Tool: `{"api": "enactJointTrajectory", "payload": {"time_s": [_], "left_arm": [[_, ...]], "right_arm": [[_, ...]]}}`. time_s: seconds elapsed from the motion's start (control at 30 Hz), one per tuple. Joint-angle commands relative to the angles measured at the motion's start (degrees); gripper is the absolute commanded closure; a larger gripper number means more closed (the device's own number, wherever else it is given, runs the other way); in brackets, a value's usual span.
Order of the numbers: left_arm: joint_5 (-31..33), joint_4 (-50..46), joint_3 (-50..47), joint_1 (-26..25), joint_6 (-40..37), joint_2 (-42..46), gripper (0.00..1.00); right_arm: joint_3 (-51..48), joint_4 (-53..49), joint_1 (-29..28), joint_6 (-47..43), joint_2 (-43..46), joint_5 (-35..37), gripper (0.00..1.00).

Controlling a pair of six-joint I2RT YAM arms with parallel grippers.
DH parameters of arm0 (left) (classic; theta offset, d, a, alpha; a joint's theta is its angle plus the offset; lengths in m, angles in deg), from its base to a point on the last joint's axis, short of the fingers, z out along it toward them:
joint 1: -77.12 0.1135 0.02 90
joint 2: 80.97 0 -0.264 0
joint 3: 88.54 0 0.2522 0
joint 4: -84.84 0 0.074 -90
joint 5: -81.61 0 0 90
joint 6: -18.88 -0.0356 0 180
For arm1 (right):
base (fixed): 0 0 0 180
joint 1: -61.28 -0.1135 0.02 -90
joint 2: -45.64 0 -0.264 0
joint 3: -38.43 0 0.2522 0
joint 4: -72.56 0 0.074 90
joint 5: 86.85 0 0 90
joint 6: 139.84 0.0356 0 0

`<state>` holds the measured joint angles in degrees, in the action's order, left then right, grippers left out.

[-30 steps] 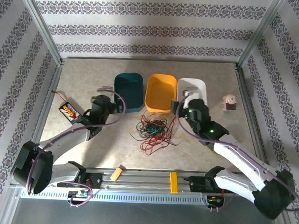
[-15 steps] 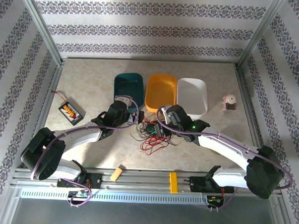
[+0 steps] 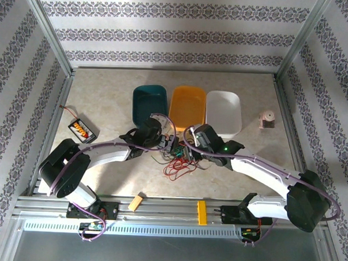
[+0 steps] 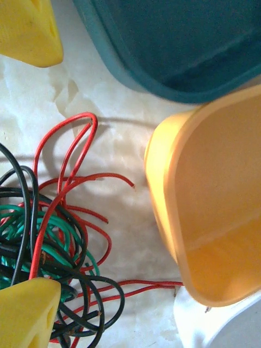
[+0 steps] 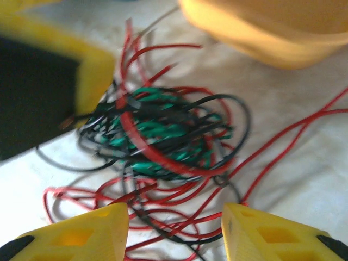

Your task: Untangle the cables

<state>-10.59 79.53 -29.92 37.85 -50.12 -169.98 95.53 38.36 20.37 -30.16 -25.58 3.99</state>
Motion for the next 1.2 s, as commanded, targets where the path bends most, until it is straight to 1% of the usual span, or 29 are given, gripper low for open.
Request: {"api": "enactJointTrajectory", "payload": {"time_s": [0.0,0.1,0.27,0.4,0.5,0.57,0.73,0.9,1.03,1.17], "left_arm": [[0.3,-2.6,2.1,-0.6,-2.0,-0.6,0.01],[0.4,-2.6,2.0,-0.7,-1.8,-0.6,0.00],[2.2,-3.3,2.2,-0.7,-1.1,-0.7,0.00],[5.9,-4.8,2.4,-0.7,0.4,-0.4,0.00],[9.9,-6.1,1.9,-0.7,2.4,0.5,0.01],[11.3,-6.0,1.2,-0.7,3.3,1.3,0.01],[10.1,-5.2,0.6,-0.7,2.8,1.7,0.01],[6.2,-4.7,1.5,-0.7,0.7,0.5,0.01],[4.0,-6.5,3.4,-0.7,-0.8,-1.4,0.01],[3.4,-6.7,4.0,-0.8,-1.5,-2.5,0.01]], "right_arm": [[-2.3,3.0,4.8,3.9,1.7,-4.6,0.52],[-3.3,3.9,8.5,5.3,1.7,-8.6,0.53],[-2.2,4.3,9.2,4.3,0.5,-10.2,0.53],[-0.5,5.4,7.9,3.7,-1.1,-12.5,0.53],[1.6,5.3,5.7,2.7,-3.3,-12.7,0.53],[3.0,5.5,4.5,2.4,-4.9,-12.7,0.53],[5.3,5.6,3.7,2.2,-7.8,-11.7,0.54],[6.2,6.0,3.7,2.4,-9.1,-11.6,0.54],[3.8,5.7,4.4,2.7,-6.8,-10.8,0.52],[-1.3,5.0,7.7,4.4,-1.6,-11.3,0.51]]}}
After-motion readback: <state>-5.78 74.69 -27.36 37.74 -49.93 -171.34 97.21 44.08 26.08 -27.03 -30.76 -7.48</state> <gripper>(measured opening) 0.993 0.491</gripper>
